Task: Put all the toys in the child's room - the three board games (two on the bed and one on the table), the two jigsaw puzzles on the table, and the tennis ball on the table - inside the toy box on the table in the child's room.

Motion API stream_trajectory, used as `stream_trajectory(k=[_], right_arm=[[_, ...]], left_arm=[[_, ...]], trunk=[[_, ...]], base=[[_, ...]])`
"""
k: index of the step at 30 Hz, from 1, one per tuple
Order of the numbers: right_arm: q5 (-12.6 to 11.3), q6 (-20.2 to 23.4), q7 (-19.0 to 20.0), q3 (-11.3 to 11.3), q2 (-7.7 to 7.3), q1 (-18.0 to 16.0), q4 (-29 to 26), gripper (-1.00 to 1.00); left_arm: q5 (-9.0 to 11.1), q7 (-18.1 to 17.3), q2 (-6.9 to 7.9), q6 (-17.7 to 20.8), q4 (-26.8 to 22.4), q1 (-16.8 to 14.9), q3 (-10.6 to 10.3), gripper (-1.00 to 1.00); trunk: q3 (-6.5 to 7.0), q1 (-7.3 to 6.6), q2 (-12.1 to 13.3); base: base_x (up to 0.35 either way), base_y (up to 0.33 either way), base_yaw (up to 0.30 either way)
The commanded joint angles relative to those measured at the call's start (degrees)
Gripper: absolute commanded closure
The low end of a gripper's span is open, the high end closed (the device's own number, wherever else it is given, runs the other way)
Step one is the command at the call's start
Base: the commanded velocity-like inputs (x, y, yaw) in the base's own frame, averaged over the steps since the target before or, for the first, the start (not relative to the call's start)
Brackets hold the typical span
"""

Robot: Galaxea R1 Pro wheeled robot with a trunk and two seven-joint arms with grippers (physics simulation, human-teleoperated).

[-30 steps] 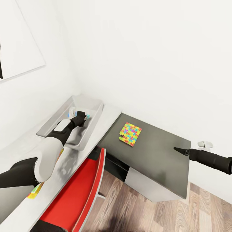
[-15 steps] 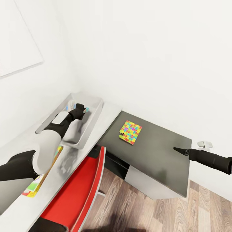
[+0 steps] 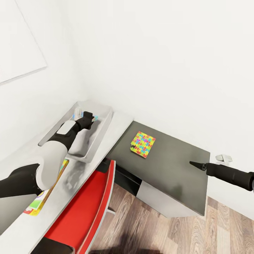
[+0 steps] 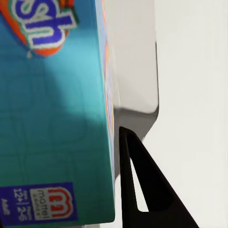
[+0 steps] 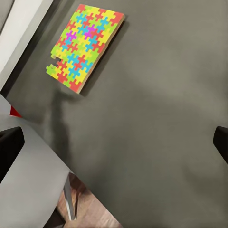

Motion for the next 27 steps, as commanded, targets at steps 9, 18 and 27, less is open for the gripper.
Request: stream_trajectory(k=[9,18,27], right_arm=[[0.18,0.26,0.34,-0.07,0.01,-0.05,-0.02,-1.0],[0.18,0.26,0.34,-0.06,0.01,-0.05,0.0,-1.0],[0.18,0.26,0.34,-0.05,0.01,-0.05,-0.02,-1.0]], left_arm=[[0.56,-0.3,-0.13,-0.01,-0.9,0.9,0.09,1.0],[-1.47,-1.18,-0.07,0.0,-2.25,2.19,0.13,1.0],[-2.14,-1.33,-0.06,0.03,-2.39,2.35,0.17,1.0]], trunk=[[-0.1,0.03,-0.1],[-0.1,0.03,-0.1],[-0.1,0.03,-0.1]], base=[[0.071,-0.047,0.0],[0.033,-0.023,0.0],[0.006,-0.031,0.0]])
